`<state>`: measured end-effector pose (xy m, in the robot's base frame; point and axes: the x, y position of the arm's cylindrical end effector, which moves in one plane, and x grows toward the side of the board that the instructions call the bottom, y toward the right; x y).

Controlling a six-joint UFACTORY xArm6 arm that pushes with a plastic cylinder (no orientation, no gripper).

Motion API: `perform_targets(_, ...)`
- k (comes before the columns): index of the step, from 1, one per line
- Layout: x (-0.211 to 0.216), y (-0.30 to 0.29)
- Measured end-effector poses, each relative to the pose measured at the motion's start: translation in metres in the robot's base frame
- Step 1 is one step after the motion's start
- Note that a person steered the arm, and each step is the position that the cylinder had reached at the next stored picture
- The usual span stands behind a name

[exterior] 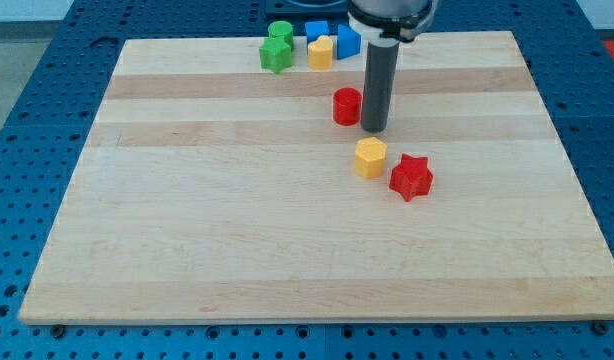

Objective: Move the red circle bottom diagonally to the blue triangle

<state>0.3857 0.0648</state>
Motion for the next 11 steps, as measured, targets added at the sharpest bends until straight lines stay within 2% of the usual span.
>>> perform_targets(2, 0.027, -0.011)
perform_targets(4, -0.039, -0.020)
perform_targets(7, -0.048, -0.082)
perform_targets(9, -0.106, -0.023)
perform_targets(11, -0.066, -0.015)
